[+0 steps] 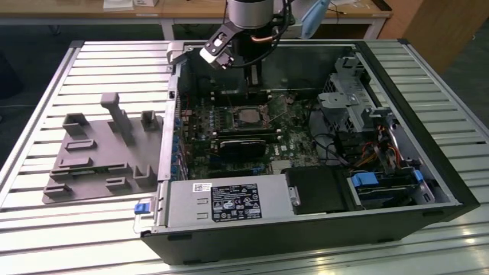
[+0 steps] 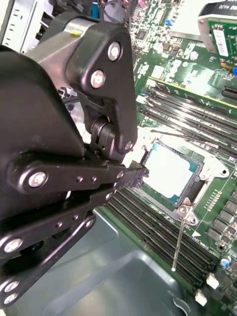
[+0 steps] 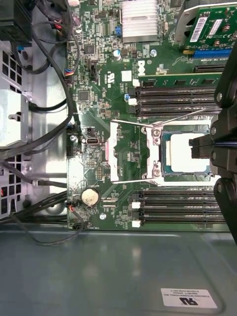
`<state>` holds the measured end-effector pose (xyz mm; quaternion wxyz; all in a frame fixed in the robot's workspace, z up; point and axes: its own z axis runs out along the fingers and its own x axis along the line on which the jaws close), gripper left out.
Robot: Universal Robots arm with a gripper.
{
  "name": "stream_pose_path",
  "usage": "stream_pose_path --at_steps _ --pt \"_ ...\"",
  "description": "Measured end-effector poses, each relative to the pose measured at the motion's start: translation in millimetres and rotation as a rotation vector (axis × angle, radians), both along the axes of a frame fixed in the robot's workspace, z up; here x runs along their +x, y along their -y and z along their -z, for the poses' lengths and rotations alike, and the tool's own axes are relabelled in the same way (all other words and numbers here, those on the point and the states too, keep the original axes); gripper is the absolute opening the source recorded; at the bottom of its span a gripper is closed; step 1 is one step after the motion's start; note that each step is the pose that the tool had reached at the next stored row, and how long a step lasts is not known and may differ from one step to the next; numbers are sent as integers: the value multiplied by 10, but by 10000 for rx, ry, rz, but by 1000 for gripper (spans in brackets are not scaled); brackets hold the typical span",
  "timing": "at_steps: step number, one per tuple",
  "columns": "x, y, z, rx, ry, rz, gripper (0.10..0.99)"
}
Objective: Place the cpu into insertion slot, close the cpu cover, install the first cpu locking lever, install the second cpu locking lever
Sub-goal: 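Place the cpu into insertion slot, then close the cpu cover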
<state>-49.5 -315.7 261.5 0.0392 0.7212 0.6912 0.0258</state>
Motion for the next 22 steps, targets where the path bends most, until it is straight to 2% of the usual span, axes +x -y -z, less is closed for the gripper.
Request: stream_pose_path --at_steps 13,22 --pt "9 0 -26 -28 1 -1 102" --pt "208 0 -26 -27 1 -1 102"
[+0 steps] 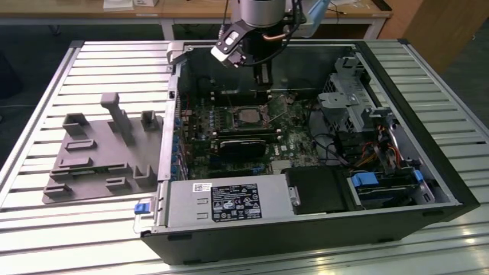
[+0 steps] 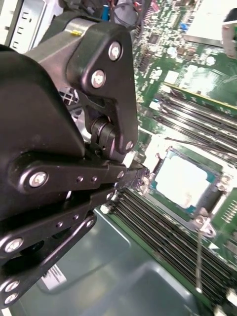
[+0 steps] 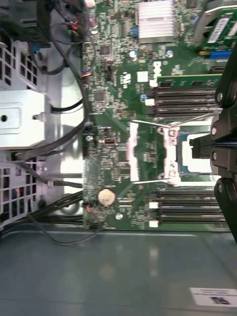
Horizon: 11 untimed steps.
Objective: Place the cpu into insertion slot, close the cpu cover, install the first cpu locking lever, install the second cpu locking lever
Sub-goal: 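Close the cpu cover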
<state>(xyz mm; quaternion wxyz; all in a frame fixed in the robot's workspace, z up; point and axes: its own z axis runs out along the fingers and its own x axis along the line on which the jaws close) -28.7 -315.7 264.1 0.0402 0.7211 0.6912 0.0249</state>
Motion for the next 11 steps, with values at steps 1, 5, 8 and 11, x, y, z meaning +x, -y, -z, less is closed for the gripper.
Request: stream_pose_path --at_steps 1,5,8,11 --pt "27 0 0 0 0 0 102" --pt "155 0 0 0 -1 1 102" --pt "264 -1 0 1 0 1 102" --pt "382 -2 0 1 0 2 102"
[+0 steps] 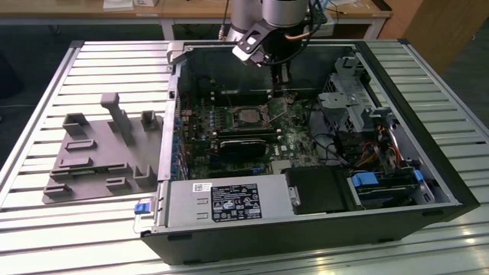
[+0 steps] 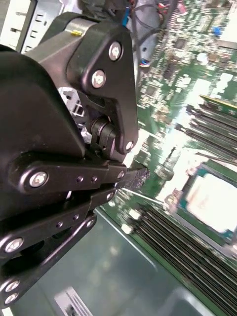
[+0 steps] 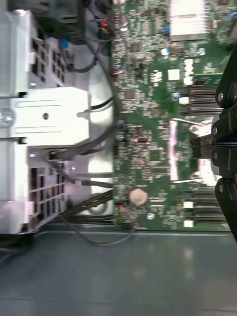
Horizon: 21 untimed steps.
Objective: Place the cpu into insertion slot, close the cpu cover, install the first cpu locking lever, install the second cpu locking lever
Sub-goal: 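Close the cpu cover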
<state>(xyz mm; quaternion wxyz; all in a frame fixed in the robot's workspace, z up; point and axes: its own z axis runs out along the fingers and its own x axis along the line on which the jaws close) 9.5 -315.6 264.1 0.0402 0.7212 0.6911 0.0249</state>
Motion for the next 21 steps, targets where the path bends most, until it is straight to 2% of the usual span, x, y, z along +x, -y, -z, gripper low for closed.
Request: stream_pose_path --at_steps 5,9,16,21 --pt "189 -3 0 -1 -1 -1 102" --pt "308 -7 4 -1 -4 -2 102" --pt "387 -7 49 -1 -6 -1 102" --pt "431 -7 109 0 -20 -2 102"
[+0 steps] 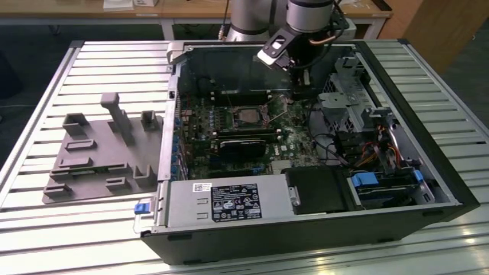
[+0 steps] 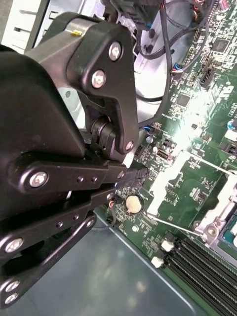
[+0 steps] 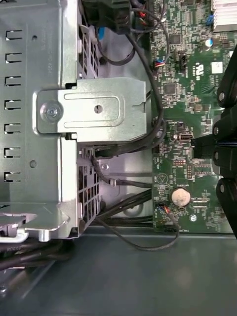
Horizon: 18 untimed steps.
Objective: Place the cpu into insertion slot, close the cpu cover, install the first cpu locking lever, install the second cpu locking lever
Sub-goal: 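Close the cpu cover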
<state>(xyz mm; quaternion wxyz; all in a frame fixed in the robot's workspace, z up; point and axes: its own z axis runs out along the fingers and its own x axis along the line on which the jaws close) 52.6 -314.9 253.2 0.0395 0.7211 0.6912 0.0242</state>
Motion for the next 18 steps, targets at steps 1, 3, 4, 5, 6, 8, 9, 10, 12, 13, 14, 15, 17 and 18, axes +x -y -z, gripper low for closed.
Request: stream_pose_path --at_steps 1,3,4,5,6,8,9,10,12,13,14,15,17,18 --pt "7 0 14 0 -4 0 102" --pt "21 0 45 0 -17 1 102" --pt "27 0 61 -3 -27 0 102" --pt "34 0 77 -2 -37 0 102" --pt "39 0 95 0 -49 0 102" --pt "47 0 128 1 -76 0 102" --pt "50 0 141 0 -90 0 102" --pt "52 0 152 0 -107 0 102" --pt "53 0 158 -1 -123 1 102" --pt "52 0 158 -2 -126 2 102" --pt "53 0 158 -2 -128 1 102" --pt "53 0 158 -2 -128 0 102" --pt "53 0 159 -1 -139 0 102" --pt "54 0 159 1 -179 -2 102"
